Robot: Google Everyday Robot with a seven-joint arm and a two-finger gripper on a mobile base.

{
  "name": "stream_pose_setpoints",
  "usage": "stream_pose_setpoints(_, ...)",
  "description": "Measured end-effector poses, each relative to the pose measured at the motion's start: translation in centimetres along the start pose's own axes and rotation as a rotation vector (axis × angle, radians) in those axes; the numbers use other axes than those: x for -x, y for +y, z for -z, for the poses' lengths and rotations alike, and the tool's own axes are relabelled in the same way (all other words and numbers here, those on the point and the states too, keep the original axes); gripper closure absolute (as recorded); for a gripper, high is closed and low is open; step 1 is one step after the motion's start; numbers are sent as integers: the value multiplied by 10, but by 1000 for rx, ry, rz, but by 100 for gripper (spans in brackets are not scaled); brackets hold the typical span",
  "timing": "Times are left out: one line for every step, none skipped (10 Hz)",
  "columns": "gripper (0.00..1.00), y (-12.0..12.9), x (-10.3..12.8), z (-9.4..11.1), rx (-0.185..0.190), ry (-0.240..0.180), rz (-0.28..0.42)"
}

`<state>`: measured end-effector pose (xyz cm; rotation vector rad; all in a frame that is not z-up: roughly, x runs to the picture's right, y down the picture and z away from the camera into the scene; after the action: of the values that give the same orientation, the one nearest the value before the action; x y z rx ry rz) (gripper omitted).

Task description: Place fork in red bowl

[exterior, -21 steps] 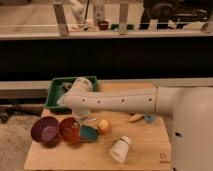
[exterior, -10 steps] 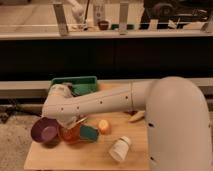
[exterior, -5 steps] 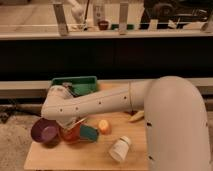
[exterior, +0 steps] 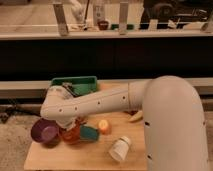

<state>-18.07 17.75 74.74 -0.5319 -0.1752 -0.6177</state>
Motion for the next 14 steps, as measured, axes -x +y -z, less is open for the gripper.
stream_pose_setpoints(22, 0, 0, 0, 2, 1, 0)
stream_pose_setpoints(22, 0, 1, -1, 4, 2, 1)
stream_pose_setpoints(22, 0, 0, -1, 5, 3, 0)
stream_pose_setpoints(22, 0, -1, -1, 5, 3, -4)
stream_pose_setpoints(22, 0, -1, 0, 4, 3, -8)
stream_pose_setpoints(22, 0, -2, 0, 2, -3, -18)
stream_pose_setpoints(22, 1, -6, 2, -20, -34, -40)
stream_pose_setpoints(22, 3, -12, 2, -33, -64, -55)
stream_pose_setpoints(22, 4, -13, 3, -38, -98, -65)
stream_pose_setpoints(22, 5, -17, 4, -47, -123, -81)
stream_pose_setpoints(22, 5, -16, 4, -48, -126, -82)
stream_pose_setpoints(22, 5, -16, 4, -49, -126, -81)
stream_pose_setpoints(22, 5, -17, 4, -49, -125, -82)
stream_pose_setpoints(22, 5, -17, 4, -48, -125, -83)
